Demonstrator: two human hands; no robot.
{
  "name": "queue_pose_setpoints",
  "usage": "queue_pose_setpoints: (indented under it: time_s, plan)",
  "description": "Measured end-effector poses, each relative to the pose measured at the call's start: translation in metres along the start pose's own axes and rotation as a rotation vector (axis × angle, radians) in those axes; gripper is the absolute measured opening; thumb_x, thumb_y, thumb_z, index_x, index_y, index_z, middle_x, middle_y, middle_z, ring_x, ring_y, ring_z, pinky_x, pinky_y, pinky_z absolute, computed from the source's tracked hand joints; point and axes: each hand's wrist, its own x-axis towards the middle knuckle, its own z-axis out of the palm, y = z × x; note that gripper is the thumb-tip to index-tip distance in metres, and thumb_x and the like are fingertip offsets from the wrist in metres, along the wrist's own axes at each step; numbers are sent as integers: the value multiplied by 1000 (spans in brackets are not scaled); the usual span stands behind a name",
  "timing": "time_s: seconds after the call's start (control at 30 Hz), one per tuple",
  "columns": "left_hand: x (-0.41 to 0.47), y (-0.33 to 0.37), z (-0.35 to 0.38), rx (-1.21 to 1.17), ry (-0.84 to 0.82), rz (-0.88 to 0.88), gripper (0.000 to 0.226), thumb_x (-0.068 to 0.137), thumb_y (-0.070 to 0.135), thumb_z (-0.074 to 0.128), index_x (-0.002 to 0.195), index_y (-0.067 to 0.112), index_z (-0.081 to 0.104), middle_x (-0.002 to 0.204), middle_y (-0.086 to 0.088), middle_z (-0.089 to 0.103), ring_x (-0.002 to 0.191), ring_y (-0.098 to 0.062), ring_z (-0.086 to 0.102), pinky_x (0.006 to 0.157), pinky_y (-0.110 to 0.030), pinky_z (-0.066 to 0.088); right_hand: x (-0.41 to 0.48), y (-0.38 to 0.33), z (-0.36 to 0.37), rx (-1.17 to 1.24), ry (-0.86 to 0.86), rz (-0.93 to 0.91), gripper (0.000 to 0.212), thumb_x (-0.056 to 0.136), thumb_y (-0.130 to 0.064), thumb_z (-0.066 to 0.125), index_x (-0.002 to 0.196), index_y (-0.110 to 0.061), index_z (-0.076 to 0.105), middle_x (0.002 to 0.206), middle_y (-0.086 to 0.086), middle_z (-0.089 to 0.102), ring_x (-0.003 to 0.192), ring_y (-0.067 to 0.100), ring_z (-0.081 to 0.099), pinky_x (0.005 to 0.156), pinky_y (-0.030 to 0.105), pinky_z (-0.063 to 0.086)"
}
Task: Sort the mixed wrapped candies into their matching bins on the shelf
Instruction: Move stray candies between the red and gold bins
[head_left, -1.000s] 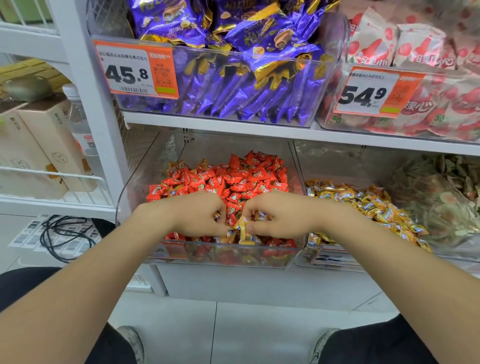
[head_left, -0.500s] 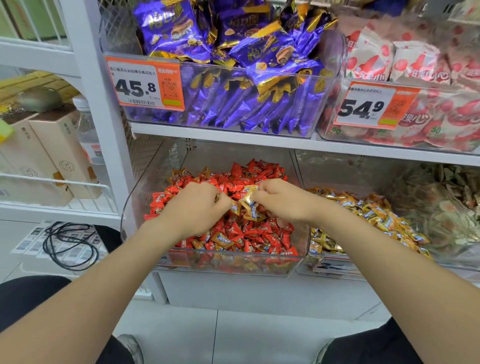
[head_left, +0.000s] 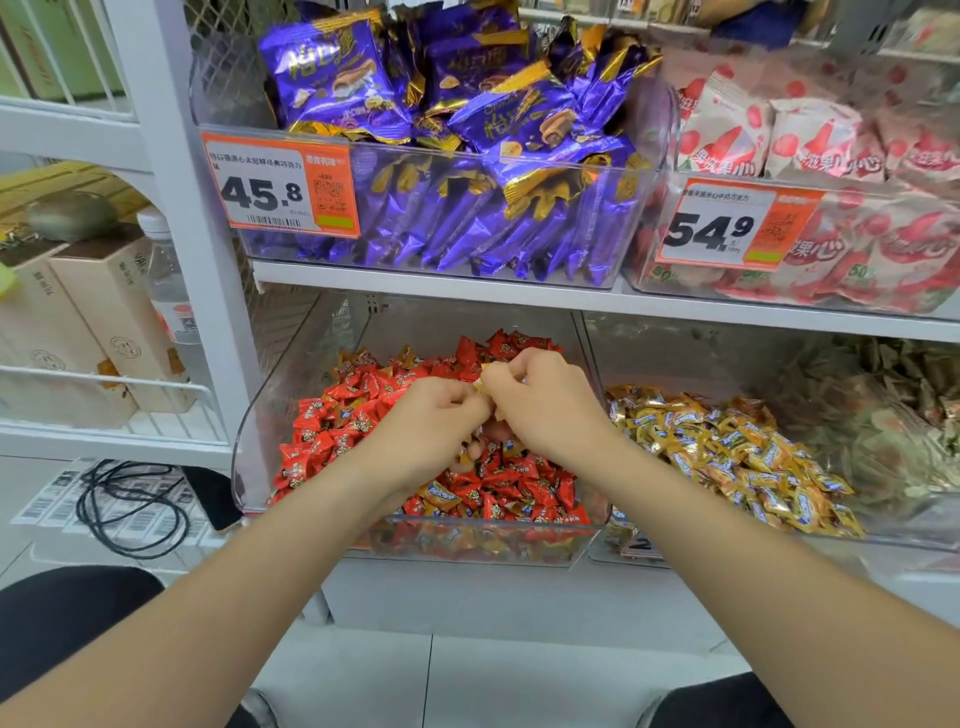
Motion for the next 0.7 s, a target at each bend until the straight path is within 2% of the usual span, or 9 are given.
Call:
queue_pose_setpoints:
  time_s: [0.07, 0.2, 0.3, 0.37, 0.43, 0.5, 0.6, 0.63, 0.7]
  plan:
    - [-1, 4, 4, 37, -2, 30, 34, 108, 23, 51, 95, -4, 68, 72, -12, 64, 58, -17, 49, 51, -30, 40, -2, 0, -5, -66, 89, -61, 41, 92, -40, 54, 74, -5, 62, 56, 1, 65, 58, 24, 63, 59, 39, 55]
    - [-10, 23, 15, 76, -9, 116, 41, 110, 33, 50, 89, 0, 63, 62, 2, 57, 55, -14, 46, 49, -25, 37, -4, 7, -32, -44, 80, -19, 45, 92, -38, 55, 55, -16, 42, 49, 0, 39, 46, 18, 36, 47, 31, 35]
    - [-16, 35, 29, 130, -12, 183, 37, 110, 37, 47, 87, 13, 65, 62, 6, 58, 53, -11, 47, 49, -23, 37, -8, 23, -58, 302, -21, 163, 40, 95, -39, 55, 62, -23, 39, 59, 2, 40, 44, 18, 38, 44, 25, 35]
    - [-13, 35, 41, 184, 28, 205, 41, 109, 41, 47, 88, 12, 67, 64, -8, 58, 53, -14, 46, 52, -31, 37, -12, 43, -79, 474, -59, 256, 35, 97, -39, 56, 70, -21, 43, 65, 5, 46, 46, 18, 40, 42, 24, 31]
    - [-10, 36, 56, 258, 49, 241, 40, 107, 42, 49, 88, 12, 66, 67, -15, 58, 54, -16, 45, 55, -37, 37, -13, 70, -102, 341, 12, 255, 39, 96, -39, 56, 65, -18, 45, 59, 6, 47, 47, 22, 41, 45, 26, 33]
    - [-8, 43, 77, 349, 1, 300, 36, 106, 41, 50, 84, 16, 63, 58, 4, 52, 51, -11, 42, 53, -32, 35, -13, 106, -124, -62, 143, 195, 48, 94, -40, 58, 58, -9, 49, 50, 12, 48, 49, 28, 50, 53, 34, 42]
    - [-2, 64, 118, 518, -30, 381, 28, 108, 38, 49, 88, 23, 60, 59, 14, 54, 54, -4, 47, 52, -25, 31, -12, 159, -141, -277, 172, 137, 27, 98, -36, 61, 94, -9, 65, 67, 9, 68, 65, 29, 66, 64, 39, 52]
    - [4, 69, 133, 571, -32, 402, 23, 109, 35, 48, 92, 24, 59, 69, 12, 58, 64, -4, 52, 57, -26, 34, -14, 172, -143, -291, 122, 113, 20, 99, -33, 63, 107, -15, 64, 80, 7, 69, 73, 25, 67, 67, 38, 52]
    - [23, 71, 164, 661, -53, 381, 15, 109, 29, 44, 105, 21, 55, 95, -1, 60, 92, -20, 57, 72, -34, 38, -17, 193, -148, -342, 36, 9, 29, 96, -30, 69, 124, -25, 62, 105, 5, 63, 93, 18, 63, 85, 34, 49]
